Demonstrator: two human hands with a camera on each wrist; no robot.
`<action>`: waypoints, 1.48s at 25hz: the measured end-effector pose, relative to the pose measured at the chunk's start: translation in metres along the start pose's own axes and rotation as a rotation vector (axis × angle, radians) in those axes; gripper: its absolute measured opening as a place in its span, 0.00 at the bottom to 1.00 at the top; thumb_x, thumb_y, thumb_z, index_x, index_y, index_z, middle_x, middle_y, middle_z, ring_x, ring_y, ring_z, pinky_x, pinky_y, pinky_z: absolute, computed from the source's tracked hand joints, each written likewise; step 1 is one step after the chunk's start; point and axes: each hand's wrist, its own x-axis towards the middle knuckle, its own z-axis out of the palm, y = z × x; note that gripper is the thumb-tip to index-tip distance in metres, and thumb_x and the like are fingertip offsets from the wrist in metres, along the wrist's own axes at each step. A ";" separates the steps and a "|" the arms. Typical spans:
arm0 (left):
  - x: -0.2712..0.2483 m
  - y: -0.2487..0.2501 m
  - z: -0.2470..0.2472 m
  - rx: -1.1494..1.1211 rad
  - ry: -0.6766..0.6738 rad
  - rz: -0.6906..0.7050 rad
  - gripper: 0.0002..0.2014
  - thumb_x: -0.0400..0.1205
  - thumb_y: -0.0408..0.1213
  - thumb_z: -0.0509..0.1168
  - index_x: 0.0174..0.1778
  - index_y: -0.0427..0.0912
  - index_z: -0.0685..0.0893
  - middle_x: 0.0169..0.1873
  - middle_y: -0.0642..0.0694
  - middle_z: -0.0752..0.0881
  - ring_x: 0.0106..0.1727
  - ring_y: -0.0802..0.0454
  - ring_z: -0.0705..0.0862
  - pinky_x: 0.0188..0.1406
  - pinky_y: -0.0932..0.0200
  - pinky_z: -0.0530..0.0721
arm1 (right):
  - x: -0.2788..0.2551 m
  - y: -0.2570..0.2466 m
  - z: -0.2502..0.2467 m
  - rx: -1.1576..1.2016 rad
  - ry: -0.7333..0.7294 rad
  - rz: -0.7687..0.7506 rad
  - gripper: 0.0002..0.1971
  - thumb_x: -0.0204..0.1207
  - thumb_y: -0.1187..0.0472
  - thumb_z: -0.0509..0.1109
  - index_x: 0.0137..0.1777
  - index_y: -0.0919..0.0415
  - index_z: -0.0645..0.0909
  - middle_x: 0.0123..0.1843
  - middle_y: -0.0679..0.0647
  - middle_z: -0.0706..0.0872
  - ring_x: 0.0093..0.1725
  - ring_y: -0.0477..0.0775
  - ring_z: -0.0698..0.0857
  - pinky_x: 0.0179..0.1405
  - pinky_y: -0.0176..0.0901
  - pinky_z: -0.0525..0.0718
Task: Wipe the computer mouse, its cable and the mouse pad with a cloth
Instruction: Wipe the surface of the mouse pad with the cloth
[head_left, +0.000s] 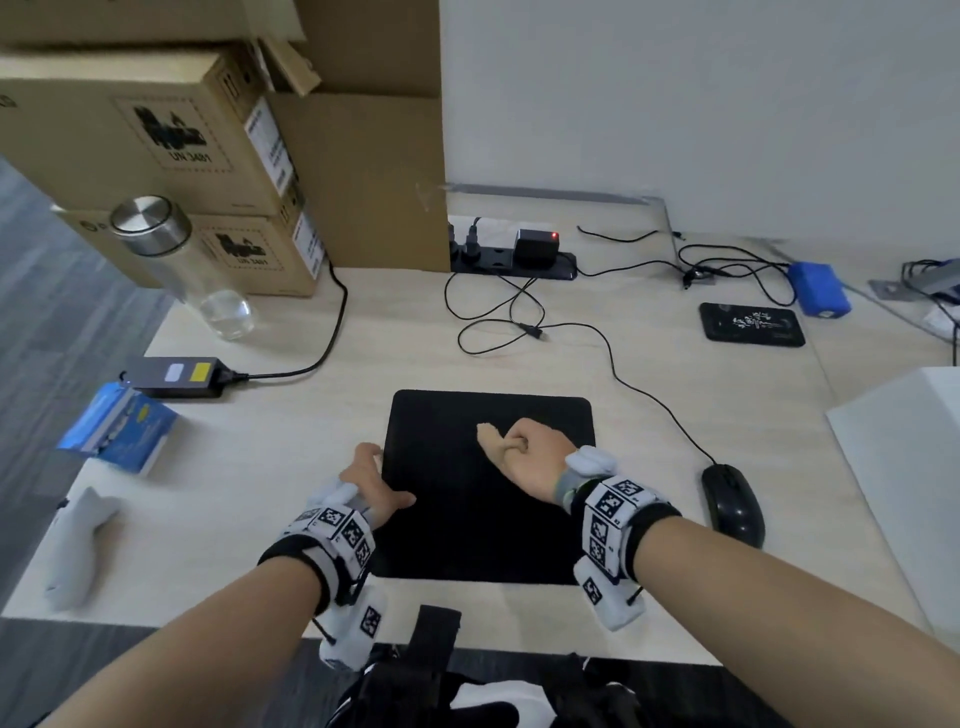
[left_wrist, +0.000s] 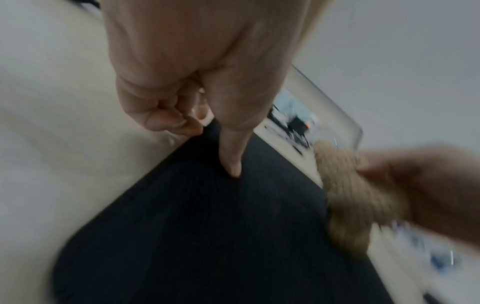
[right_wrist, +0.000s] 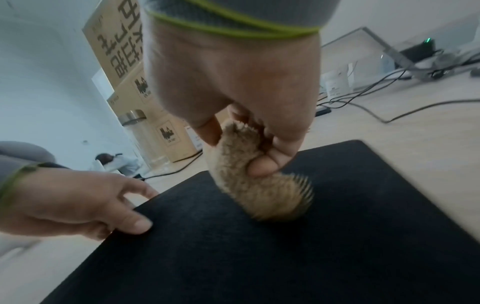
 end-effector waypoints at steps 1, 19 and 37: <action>0.002 0.002 0.000 -0.109 -0.018 0.011 0.37 0.67 0.45 0.82 0.69 0.44 0.72 0.48 0.42 0.88 0.47 0.45 0.88 0.53 0.48 0.87 | 0.000 -0.006 0.003 0.067 -0.026 0.027 0.12 0.73 0.46 0.57 0.44 0.50 0.78 0.45 0.49 0.85 0.44 0.56 0.84 0.52 0.52 0.83; -0.016 0.128 -0.031 -0.909 -0.452 0.258 0.19 0.86 0.49 0.60 0.65 0.39 0.82 0.64 0.34 0.84 0.62 0.35 0.85 0.52 0.47 0.87 | -0.044 -0.064 -0.150 0.409 0.071 -0.315 0.13 0.68 0.62 0.64 0.27 0.67 0.67 0.27 0.52 0.65 0.29 0.49 0.65 0.30 0.45 0.62; -0.004 0.055 -0.031 -0.477 -0.339 0.089 0.09 0.87 0.31 0.61 0.54 0.36 0.87 0.43 0.39 0.89 0.39 0.43 0.89 0.37 0.49 0.90 | -0.028 0.118 -0.084 0.172 0.005 0.140 0.11 0.74 0.66 0.61 0.30 0.61 0.75 0.26 0.53 0.78 0.29 0.53 0.78 0.31 0.43 0.74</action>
